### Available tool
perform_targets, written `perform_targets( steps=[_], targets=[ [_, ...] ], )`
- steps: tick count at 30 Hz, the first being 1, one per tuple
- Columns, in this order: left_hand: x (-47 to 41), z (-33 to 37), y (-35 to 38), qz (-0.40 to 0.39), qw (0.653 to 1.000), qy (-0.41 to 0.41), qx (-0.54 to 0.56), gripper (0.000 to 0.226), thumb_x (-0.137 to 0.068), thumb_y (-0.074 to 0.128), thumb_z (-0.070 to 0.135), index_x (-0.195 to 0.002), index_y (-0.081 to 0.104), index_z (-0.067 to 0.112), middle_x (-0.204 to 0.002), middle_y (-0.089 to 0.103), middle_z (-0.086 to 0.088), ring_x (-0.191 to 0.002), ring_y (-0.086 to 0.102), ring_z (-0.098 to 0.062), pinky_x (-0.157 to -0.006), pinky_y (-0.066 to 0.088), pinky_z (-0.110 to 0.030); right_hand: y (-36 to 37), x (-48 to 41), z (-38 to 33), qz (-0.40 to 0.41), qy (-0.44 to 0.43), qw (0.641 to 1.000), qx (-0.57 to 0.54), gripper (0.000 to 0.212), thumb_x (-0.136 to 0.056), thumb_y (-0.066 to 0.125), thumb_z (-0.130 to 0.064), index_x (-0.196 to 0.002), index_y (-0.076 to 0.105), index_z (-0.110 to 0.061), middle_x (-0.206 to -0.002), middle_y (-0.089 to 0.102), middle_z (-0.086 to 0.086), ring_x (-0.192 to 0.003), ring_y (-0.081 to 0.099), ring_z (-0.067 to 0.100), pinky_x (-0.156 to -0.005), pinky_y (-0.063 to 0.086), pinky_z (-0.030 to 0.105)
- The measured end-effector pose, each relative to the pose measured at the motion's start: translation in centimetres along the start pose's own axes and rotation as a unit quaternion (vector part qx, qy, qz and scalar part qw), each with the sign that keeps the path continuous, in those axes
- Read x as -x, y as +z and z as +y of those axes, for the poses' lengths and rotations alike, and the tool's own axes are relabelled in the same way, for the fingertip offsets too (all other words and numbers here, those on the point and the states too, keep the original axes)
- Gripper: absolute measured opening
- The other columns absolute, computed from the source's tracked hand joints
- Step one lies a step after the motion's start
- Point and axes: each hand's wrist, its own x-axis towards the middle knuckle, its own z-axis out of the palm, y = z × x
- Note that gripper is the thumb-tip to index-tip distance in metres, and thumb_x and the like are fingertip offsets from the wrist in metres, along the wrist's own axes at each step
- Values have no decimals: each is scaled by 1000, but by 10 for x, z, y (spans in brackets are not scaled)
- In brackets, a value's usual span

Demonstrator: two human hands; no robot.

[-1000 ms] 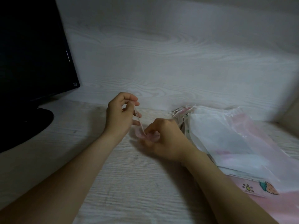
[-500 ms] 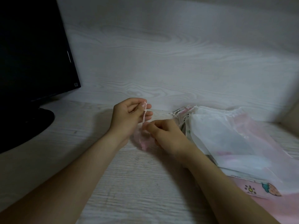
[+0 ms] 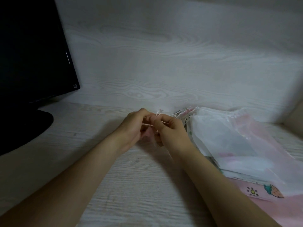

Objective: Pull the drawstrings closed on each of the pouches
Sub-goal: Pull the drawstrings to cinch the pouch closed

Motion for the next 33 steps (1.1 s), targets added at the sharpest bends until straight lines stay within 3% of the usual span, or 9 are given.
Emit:
perform_targets(
  steps=[6, 9, 11, 14, 17, 19, 23, 28, 33],
  targets=[
    [2, -6, -9, -101, 993, 1, -61, 29, -102, 56, 23, -91, 79, 10, -88, 73, -15, -79, 65, -23, -78, 51, -34, -6, -5, 1, 76, 59, 994, -60, 24, -106, 55, -13, -102, 71, 5, -58, 52, 4, -39, 45, 11, -42, 35, 23],
    [0, -11, -17, -103, 985, 39, -131, 20, -103, 65, 14, -95, 79, 3, -86, 73, -18, -78, 65, -22, -76, 55, -27, -10, -7, 0, 109, 60, 991, -56, 18, -104, 56, -9, -101, 73, -3, -59, 51, 2, -41, 45, 10, -43, 37, 24],
    [-2, -13, -22, -109, 978, 50, -171, 19, -103, 67, 18, -107, 80, 5, -99, 78, -19, -89, 70, -26, -90, 56, -36, -13, -8, -2, 126, 52, 988, -77, 17, -104, 54, -6, -103, 71, -2, -59, 47, 1, -41, 39, 9, -42, 34, 23],
    [-5, -11, -23, -79, 987, 52, -131, 20, -108, 58, 15, -111, 73, 2, -96, 78, -15, -93, 72, -26, -92, 55, -39, -18, -13, -6, 162, 59, 980, -96, 10, -103, 57, -10, -109, 63, -5, -67, 50, 1, -45, 40, 9, -44, 36, 23],
    [-6, -8, -22, -51, 997, 38, -48, 19, -109, 54, 14, -108, 69, 3, -86, 75, -10, -89, 73, -25, -83, 58, -34, -21, -14, -1, 187, 40, 981, 41, 21, -95, 64, -16, -114, 56, -19, -87, 63, 2, -64, 58, 14, -63, 51, 34],
    [-8, -8, -19, -25, 999, 40, -26, 19, -110, 54, 15, -103, 68, 5, -80, 73, -8, -77, 71, -21, -71, 57, -28, -20, -9, -1, 143, -6, 970, 195, 15, -91, 69, -23, -103, 60, -24, -86, 67, -3, -72, 63, 12, -73, 54, 33],
    [-12, -9, -16, 12, 998, 56, -13, 21, -111, 51, 14, -100, 67, 7, -71, 67, -2, -72, 65, -18, -64, 54, -25, -11, 0, 1, 30, -95, 904, 417, 22, -87, 73, -39, -78, 69, -20, -71, 70, -5, -67, 65, 8, -60, 48, 22],
    [-11, -6, -18, 31, 997, 64, -43, 22, -111, 51, 13, -99, 68, 7, -84, 67, -7, -68, 66, -18, -58, 54, -26, -8, -1, 11, 27, -162, 889, 426, 11, -92, 72, -25, -97, 65, -18, -67, 71, -5, -64, 67, 12, -70, 53, 35],
    [-15, -8, -22, 59, 985, 103, -124, 22, -109, 55, 19, -100, 73, 12, -93, 74, -6, -92, 72, -25, -90, 58, -42, -10, -4, 11, 44, -158, 871, 463, 7, -92, 68, -22, -87, 73, -20, -65, 69, -3, -59, 64, 18, -67, 56, 40]
  ],
)
